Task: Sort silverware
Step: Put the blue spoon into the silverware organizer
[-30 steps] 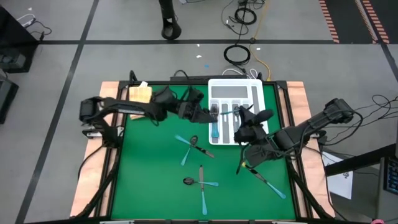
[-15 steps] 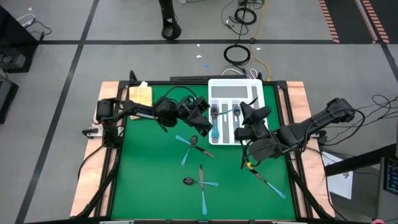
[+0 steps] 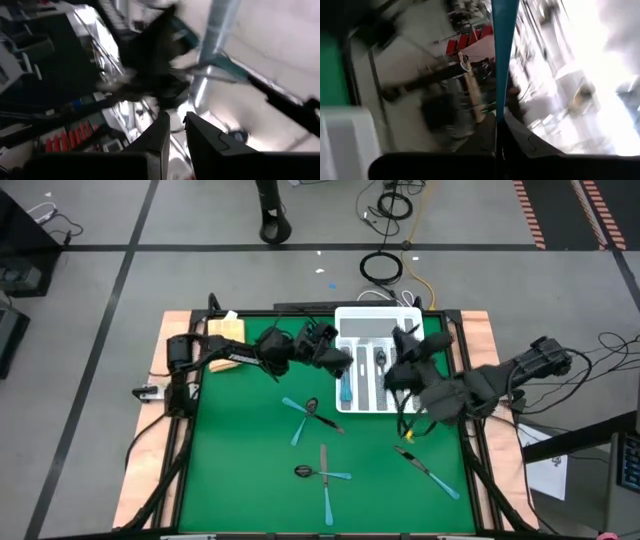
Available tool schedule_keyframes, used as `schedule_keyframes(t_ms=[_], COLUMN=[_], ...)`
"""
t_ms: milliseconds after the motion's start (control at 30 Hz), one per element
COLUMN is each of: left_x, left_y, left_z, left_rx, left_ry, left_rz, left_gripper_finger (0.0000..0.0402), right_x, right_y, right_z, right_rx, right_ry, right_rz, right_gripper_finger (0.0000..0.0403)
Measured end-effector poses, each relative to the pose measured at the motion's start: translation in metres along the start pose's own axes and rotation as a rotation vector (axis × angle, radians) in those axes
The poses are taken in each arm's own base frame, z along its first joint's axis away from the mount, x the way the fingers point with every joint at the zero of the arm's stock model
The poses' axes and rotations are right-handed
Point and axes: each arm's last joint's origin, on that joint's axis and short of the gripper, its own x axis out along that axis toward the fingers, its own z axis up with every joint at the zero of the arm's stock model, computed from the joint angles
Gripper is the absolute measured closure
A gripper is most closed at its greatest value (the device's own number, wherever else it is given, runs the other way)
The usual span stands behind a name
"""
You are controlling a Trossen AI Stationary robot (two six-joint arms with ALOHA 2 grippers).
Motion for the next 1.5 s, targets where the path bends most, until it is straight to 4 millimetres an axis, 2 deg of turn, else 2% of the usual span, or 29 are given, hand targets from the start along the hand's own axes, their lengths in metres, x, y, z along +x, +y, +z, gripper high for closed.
schedule_keyframes(t_ms=[100, 267, 367, 467, 533, 600, 700, 767, 833, 933, 1033, 1133, 1233, 1333, 1500], left_x=[-0.001, 0.001, 0.000, -0.002, -0.004, -0.006, -0.009, -0.009, -0.008, -0.009, -0.015, -0.021, -0.017, -0.007, 0.005], left_y=[0.010, 0.008, 0.003, 0.000, 0.001, 0.000, -0.002, -0.004, -0.006, -0.002, 0.011, 0.020, 0.022, 0.020, 0.015], left_z=[0.000, -0.003, 0.000, 0.004, 0.006, 0.008, 0.011, 0.012, 0.011, 0.012, 0.020, 0.026, 0.027, 0.025, 0.022], left_rx=[-0.025, 0.007, 0.035, 0.062, 0.055, 0.060, 0.080, 0.127, 0.178, 0.224, 0.338, 0.493, 0.636, 0.617, 0.480], left_ry=[-0.049, -0.051, -0.052, -0.060, -0.064, -0.053, -0.024, 0.014, 0.063, 0.092, 0.117, 0.182, 0.238, 0.224, 0.193], left_rz=[0.011, -0.009, -0.013, -0.016, -0.005, -0.003, 0.008, 0.016, 0.015, 0.057, 0.185, 0.255, 0.270, 0.260, 0.234], left_gripper_finger=[0.0336, 0.0336, 0.0336, 0.0336, 0.0336, 0.0336, 0.0336, 0.0336, 0.0336, 0.0336, 0.0336, 0.0336, 0.0336, 0.0336, 0.0336], right_x=[0.007, 0.007, 0.004, 0.004, 0.003, 0.002, 0.000, 0.002, 0.006, 0.011, 0.014, 0.017, 0.021, 0.025, 0.028], right_y=[-0.011, -0.007, 0.004, 0.024, 0.040, 0.054, 0.075, 0.093, 0.099, 0.094, 0.089, 0.089, 0.095, 0.099, 0.102], right_z=[-0.004, -0.028, -0.045, -0.061, -0.073, -0.087, -0.124, -0.141, -0.149, -0.146, -0.142, -0.141, -0.139, -0.138, -0.137], right_rx=[0.289, 0.581, 0.766, 0.987, 1.142, 1.317, 1.578, 1.571, 1.620, 1.604, 1.590, 1.648, 1.666, 1.669, 1.660], right_ry=[-0.031, -0.079, -0.097, -0.152, -0.254, -0.454, -0.797, -0.904, -0.966, -1.162, -1.299, -1.288, -1.237, -1.205, -1.190], right_rz=[0.049, 0.160, 0.190, 0.238, 0.292, 0.341, 0.321, 0.368, 0.455, 0.576, 0.702, 0.759, 0.771, 0.774, 0.773], right_gripper_finger=[0.0403, 0.0403, 0.0403, 0.0403, 0.0403, 0.0402, 0.0402, 0.0402, 0.0402, 0.0402, 0.0402, 0.0402, 0.0402, 0.0402, 0.0402])
